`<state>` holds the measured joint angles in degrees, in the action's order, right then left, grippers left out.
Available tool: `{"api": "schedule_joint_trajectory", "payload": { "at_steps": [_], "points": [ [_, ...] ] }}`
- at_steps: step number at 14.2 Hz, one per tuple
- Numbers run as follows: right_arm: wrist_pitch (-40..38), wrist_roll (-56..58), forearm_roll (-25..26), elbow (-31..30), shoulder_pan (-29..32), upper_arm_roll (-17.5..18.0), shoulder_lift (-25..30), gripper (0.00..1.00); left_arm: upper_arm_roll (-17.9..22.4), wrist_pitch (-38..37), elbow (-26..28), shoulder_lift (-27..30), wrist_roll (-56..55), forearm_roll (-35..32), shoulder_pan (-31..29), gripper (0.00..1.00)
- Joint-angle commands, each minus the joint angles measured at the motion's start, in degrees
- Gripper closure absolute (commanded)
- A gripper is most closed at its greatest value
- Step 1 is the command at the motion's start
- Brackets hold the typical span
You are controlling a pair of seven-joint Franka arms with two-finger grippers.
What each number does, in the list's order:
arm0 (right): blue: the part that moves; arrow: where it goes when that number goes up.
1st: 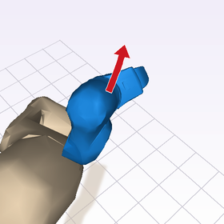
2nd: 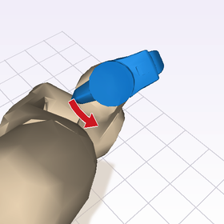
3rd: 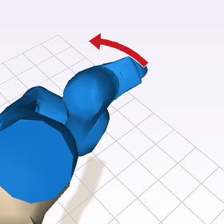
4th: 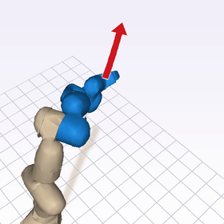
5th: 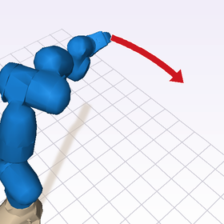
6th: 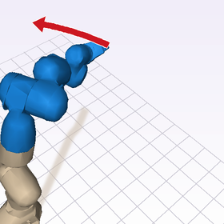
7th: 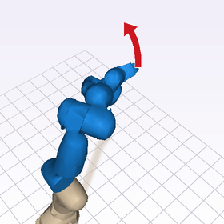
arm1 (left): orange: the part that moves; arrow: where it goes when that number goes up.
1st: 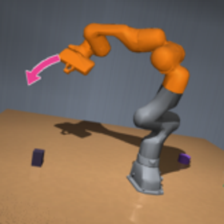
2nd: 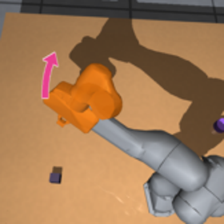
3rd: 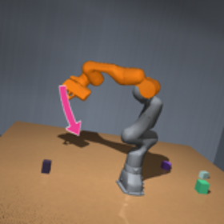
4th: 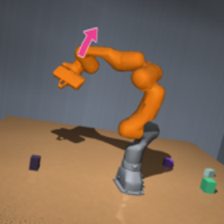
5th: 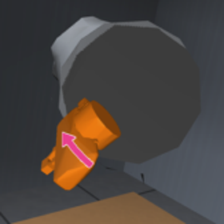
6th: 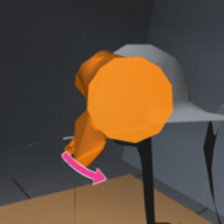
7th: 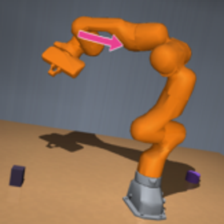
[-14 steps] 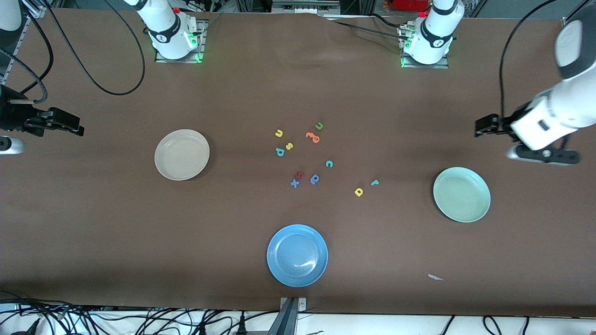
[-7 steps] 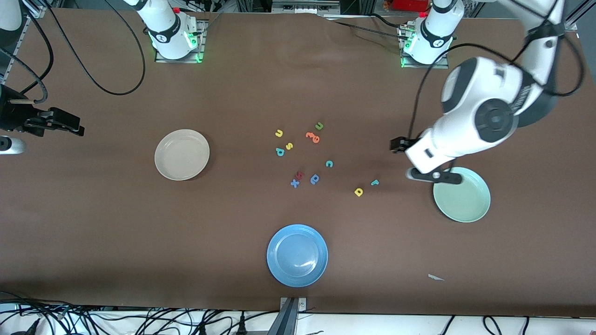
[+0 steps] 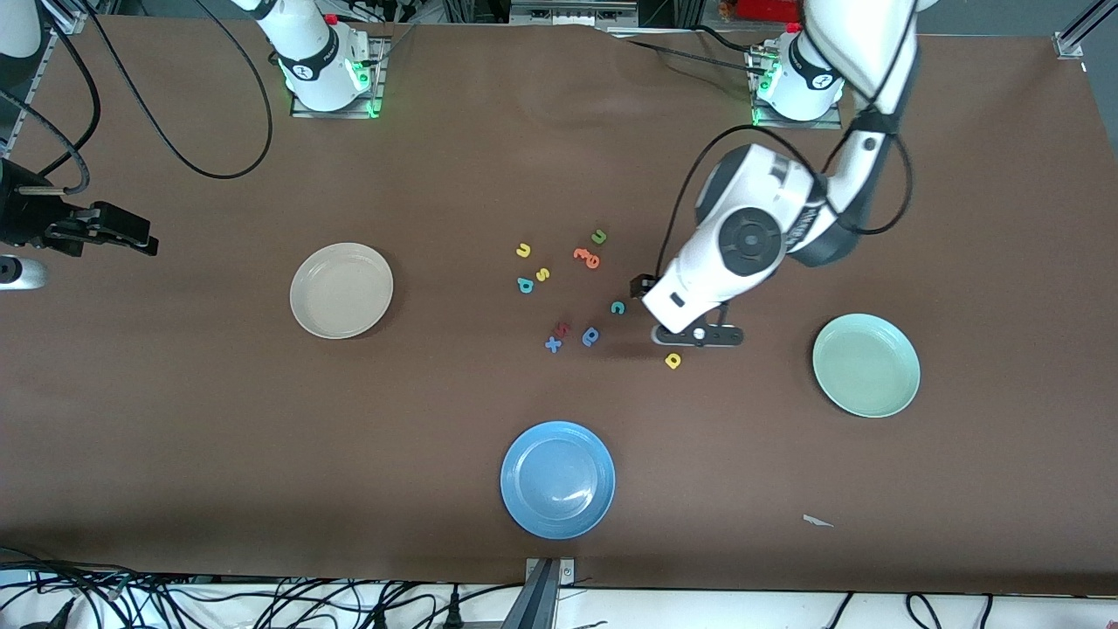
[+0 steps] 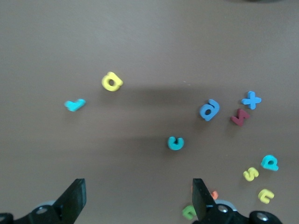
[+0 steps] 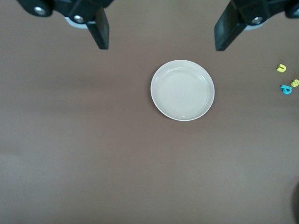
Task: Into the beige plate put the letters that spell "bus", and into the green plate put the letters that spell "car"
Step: 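Move the left gripper over the pile of foam letters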
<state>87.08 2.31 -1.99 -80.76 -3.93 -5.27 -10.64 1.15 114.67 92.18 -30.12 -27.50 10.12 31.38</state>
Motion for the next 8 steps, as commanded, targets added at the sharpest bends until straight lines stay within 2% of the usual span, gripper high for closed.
{"api": "schedule_joint_trajectory", "payload": {
  "at_steps": [1,4,8],
  "points": [
    [-0.33,-0.12,-0.83,0.69,0.07,0.0,0.27,0.0,0.78,4.32,0.36,-2.82,-5.53,0.95,2.81,0.0],
    [-0.24,-0.2,-0.74,0.69,0.15,0.0,0.27,0.0,0.87,15.72,6.49,-3.89,-9.05,0.95,5.53,0.0],
    [-0.33,-0.2,-0.83,0.69,0.94,-0.35,0.01,0.0,0.87,24.08,11.68,-4.42,-10.46,0.51,7.82,0.0]
  ]
}}
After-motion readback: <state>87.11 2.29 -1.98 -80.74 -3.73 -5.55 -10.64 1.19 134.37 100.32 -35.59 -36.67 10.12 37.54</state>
